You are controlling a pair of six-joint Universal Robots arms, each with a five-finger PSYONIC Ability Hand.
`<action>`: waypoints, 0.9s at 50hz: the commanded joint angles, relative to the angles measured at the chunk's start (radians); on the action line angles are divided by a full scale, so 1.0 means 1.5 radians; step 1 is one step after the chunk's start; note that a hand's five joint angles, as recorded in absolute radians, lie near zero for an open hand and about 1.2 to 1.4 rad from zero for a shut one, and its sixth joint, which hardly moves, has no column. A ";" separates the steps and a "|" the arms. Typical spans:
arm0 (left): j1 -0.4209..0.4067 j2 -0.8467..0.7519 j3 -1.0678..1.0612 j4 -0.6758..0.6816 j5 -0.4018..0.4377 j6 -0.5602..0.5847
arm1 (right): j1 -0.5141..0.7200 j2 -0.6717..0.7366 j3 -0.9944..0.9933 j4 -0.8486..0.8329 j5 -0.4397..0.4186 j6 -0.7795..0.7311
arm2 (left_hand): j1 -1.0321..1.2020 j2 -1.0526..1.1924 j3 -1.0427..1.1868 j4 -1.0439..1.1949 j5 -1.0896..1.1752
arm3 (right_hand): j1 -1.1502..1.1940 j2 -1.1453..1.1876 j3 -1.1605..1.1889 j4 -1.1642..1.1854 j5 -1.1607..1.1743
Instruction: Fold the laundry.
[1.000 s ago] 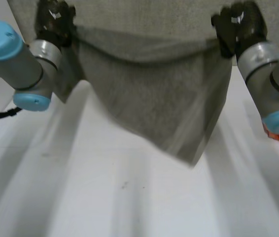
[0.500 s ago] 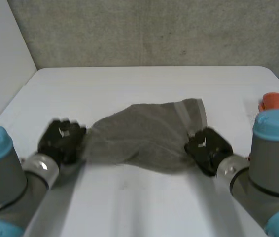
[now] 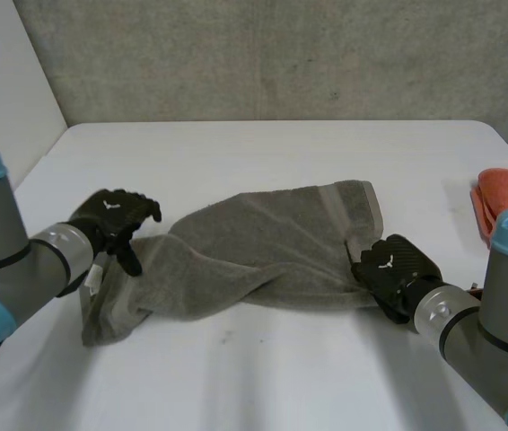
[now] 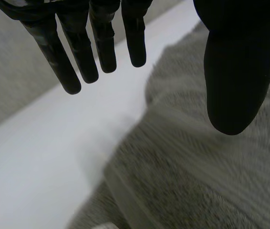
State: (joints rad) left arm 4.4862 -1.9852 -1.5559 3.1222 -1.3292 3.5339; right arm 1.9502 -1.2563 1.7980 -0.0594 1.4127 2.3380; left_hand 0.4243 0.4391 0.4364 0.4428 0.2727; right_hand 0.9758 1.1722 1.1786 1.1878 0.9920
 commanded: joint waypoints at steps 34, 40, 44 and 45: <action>-0.008 -0.067 0.099 0.010 -0.069 0.024 | -0.062 -0.013 -0.087 0.110 -0.121 0.139 | 0.034 0.024 0.026 0.021 0.018 | 0.280 0.149 0.145 0.139 0.153; -0.004 -0.139 0.134 -0.013 -0.040 0.022 | -0.062 -0.013 -0.072 0.105 -0.119 0.138 | 0.061 0.051 0.053 0.049 0.046 | 0.280 0.149 0.145 0.139 0.153; 0.002 -0.173 0.158 -0.043 -0.004 0.020 | -0.063 -0.013 -0.072 0.105 -0.119 0.138 | 0.086 0.077 0.078 0.074 0.071 | 0.280 0.149 0.145 0.139 0.153; 0.003 -0.179 0.160 -0.048 0.000 0.020 | -0.063 -0.013 -0.072 0.104 -0.119 0.138 | 0.092 0.082 0.084 0.080 0.077 | 0.280 0.149 0.145 0.139 0.153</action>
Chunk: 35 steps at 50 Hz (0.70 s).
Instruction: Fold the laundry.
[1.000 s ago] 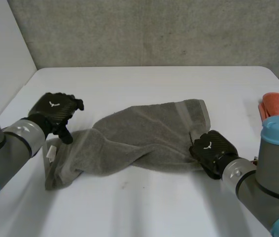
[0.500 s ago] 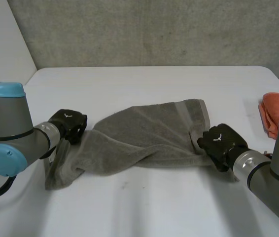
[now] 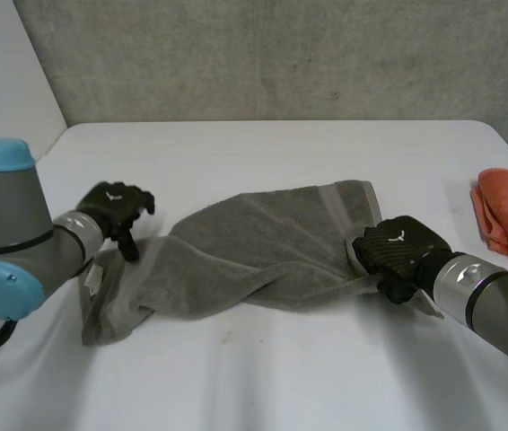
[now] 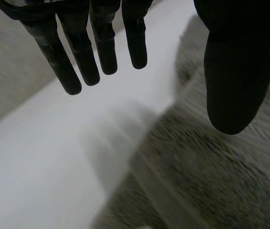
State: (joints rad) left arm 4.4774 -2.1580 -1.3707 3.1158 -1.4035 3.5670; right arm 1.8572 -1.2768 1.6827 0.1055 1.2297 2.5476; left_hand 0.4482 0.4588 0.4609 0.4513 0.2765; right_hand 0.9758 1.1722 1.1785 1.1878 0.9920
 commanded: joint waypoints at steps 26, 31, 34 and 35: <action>-0.002 0.172 -0.026 -0.029 0.026 -0.051 | -0.015 -0.001 -0.006 -0.036 0.005 0.088 | 0.632 0.625 0.624 0.630 0.630 | 0.223 0.092 0.088 0.082 0.096; -0.004 0.238 -0.046 -0.029 0.026 -0.050 | -0.034 -0.001 -0.012 -0.025 0.006 0.133 | 0.632 0.625 0.624 0.630 0.630 | -0.229 -0.360 -0.364 -0.371 -0.356; -0.010 0.276 -0.056 -0.028 0.026 -0.051 | -0.039 -0.001 -0.011 -0.009 0.005 0.155 | 0.632 0.625 0.624 0.630 0.630 | -0.363 -0.494 -0.498 -0.504 -0.490; -0.011 0.283 -0.058 -0.027 0.026 -0.050 | -0.040 0.000 -0.011 -0.003 0.005 0.161 | 0.632 0.625 0.624 0.630 0.630 | -0.384 -0.515 -0.519 -0.526 -0.511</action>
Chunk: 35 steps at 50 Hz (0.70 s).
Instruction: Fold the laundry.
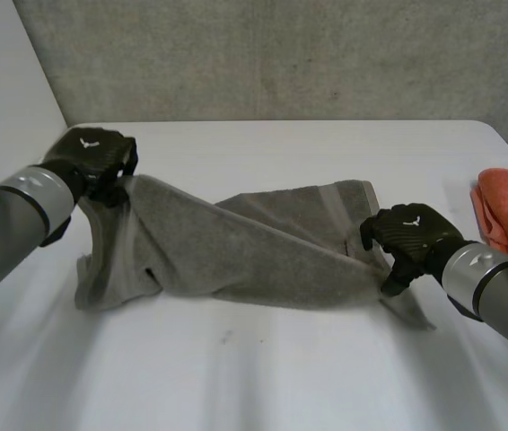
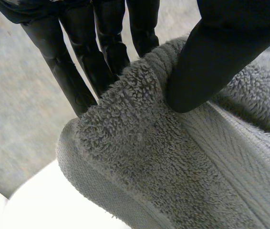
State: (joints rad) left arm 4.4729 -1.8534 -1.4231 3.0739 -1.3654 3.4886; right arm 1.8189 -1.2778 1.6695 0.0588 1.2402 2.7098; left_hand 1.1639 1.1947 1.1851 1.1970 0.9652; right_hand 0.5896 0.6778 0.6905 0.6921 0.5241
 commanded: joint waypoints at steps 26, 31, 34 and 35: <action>-0.043 0.189 -0.034 -0.001 -0.023 -0.004 | -0.051 0.052 0.118 -0.113 -0.055 0.279 | 0.155 0.134 0.141 0.133 0.171 | -0.041 -0.100 -0.109 -0.110 -0.114; -0.039 0.204 -0.034 -0.001 -0.025 -0.020 | -0.026 0.087 0.086 -0.152 -0.016 0.279 | 0.155 0.134 0.141 0.133 0.171 | 0.538 0.479 0.470 0.469 0.465; -0.035 0.219 -0.036 -0.002 -0.025 -0.034 | -0.027 0.088 0.061 -0.143 -0.005 0.272 | 0.155 0.134 0.141 0.133 0.171 | 0.538 0.479 0.471 0.469 0.465; -0.034 0.224 -0.037 -0.002 -0.025 -0.036 | -0.027 0.085 0.058 -0.142 -0.007 0.264 | 0.155 0.134 0.141 0.133 0.171 | 0.538 0.479 0.471 0.469 0.465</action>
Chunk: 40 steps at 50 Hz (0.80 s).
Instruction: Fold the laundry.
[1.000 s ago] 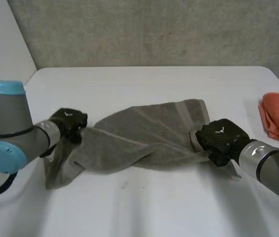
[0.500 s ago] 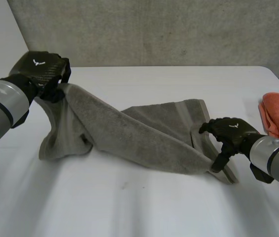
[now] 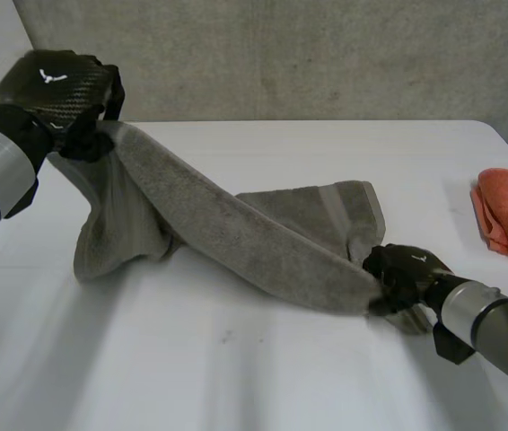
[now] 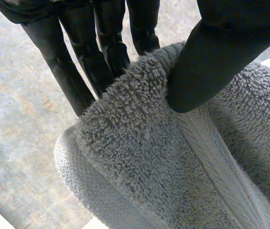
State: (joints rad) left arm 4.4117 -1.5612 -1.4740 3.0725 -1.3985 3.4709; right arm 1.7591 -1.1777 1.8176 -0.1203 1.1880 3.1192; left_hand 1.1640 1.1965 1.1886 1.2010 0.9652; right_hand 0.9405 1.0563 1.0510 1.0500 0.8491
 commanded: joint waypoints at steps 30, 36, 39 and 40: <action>0.132 0.019 -0.105 -0.080 0.009 0.092 | 0.018 -0.128 -0.434 0.510 0.031 -0.565 | 0.155 0.133 0.138 0.130 0.171 | 0.304 0.227 0.230 0.231 0.248; 0.103 -0.137 -0.042 -0.024 0.001 0.111 | 0.060 0.038 -0.555 0.499 0.122 -0.570 | 0.155 0.133 0.138 0.130 0.171 | 0.304 0.227 0.230 0.231 0.248; 0.073 -0.245 0.068 0.025 -0.018 0.113 | 0.066 0.119 -0.659 0.446 0.157 -0.566 | 0.155 0.133 0.138 0.130 0.171 | 0.304 0.227 0.230 0.231 0.248; 0.069 -0.261 0.092 0.035 -0.025 0.114 | 0.066 0.134 -0.684 0.427 0.162 -0.564 | 0.155 0.133 0.138 0.130 0.171 | 0.304 0.227 0.230 0.231 0.248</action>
State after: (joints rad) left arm 4.5768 -1.7173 -1.5548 3.0176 -1.3949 3.6326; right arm 1.8313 -1.1904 1.0320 0.6360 1.3308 2.2657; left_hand 1.1640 1.1977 1.1898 1.2014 0.9652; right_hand 0.9899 1.1759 1.1801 1.1879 0.9927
